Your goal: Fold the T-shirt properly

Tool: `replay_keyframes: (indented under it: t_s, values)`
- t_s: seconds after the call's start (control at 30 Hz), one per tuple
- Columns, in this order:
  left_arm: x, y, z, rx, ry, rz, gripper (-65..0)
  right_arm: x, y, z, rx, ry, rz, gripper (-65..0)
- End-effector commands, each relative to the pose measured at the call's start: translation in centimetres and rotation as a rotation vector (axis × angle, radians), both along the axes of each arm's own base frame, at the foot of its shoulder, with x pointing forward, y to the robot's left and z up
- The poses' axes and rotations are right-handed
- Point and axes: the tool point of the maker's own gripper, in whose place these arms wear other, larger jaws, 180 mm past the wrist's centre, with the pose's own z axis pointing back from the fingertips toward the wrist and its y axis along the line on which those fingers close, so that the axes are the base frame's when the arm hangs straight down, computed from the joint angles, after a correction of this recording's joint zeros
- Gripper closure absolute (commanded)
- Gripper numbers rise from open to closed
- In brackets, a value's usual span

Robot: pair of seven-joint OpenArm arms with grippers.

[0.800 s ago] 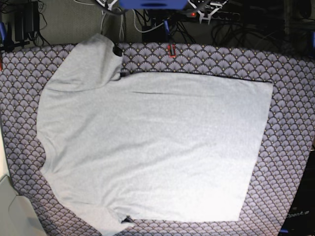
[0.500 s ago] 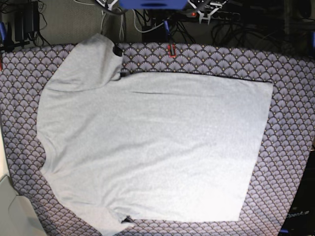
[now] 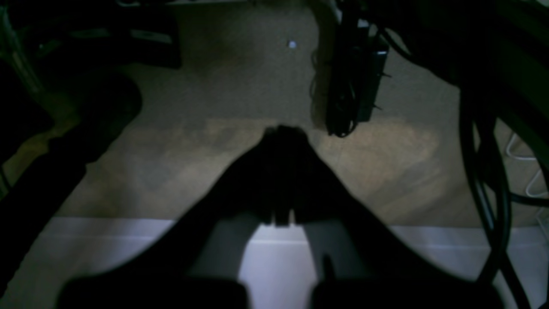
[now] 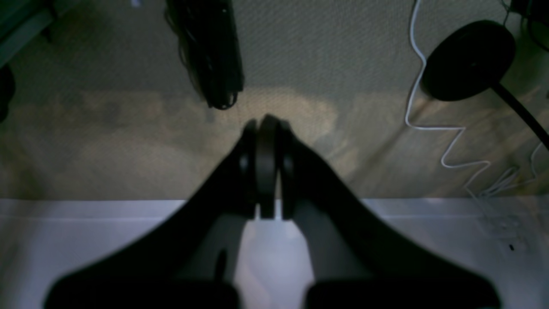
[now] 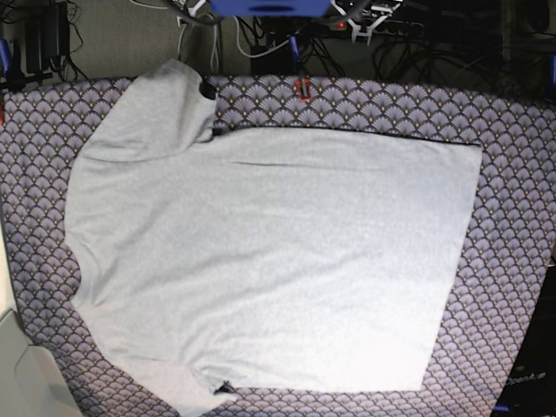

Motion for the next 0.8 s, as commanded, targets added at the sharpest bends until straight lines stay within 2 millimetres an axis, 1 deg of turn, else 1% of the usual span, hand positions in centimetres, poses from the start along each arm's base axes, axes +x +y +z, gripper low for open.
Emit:
replay_keyframes:
  t_s: [0.0, 0.4, 0.43, 0.5, 0.53, 0.57, 0.67, 0.7, 0.77]
  values:
    - [-0.4, 0.0, 0.0, -0.001, 0.006, -0.008, -0.3, -0.3, -0.3, 0.0, 0.001, 0.007, -0.004, 0.0]
    - [-0.4, 0.1, 0.0, 0.000, 0.004, -0.006, -0.3, -0.2, -0.3, 0.0, 0.001, -0.001, -0.004, 0.0]
    - [-0.3, 0.1, 0.0, 0.000, 0.001, -0.006, -0.3, -0.1, -0.3, 0.0, 0.001, -0.005, -0.004, 0.0]
    - [-0.9, 0.0, 0.1, -0.001, 0.001, 0.000, -0.3, 0.8, -0.4, 0.0, -0.001, -0.037, -0.001, 0.0]
    - [-0.6, 0.0, 0.1, -0.002, -0.017, -0.001, -0.3, 1.0, -0.5, 0.1, -0.004, -0.054, 0.000, 0.0]
    - [-0.5, 0.0, 0.3, -0.003, -0.037, -0.004, -0.3, 0.5, -0.6, 0.3, -0.005, -0.059, 0.001, 0.0]
    - [-0.6, 0.9, 1.0, 0.010, -0.093, -0.012, -0.3, 0.9, -0.8, 0.8, -0.010, -0.114, 0.004, 0.0]
    - [-0.4, 1.1, 1.3, 0.012, -0.118, -0.013, -0.3, 0.6, -0.9, 1.1, -0.011, -0.126, 0.005, 0.0]
    - [-0.1, 1.0, 1.9, 0.008, -0.151, -0.012, -0.3, 0.7, -1.1, 1.6, -0.017, -0.158, 0.009, 0.0]
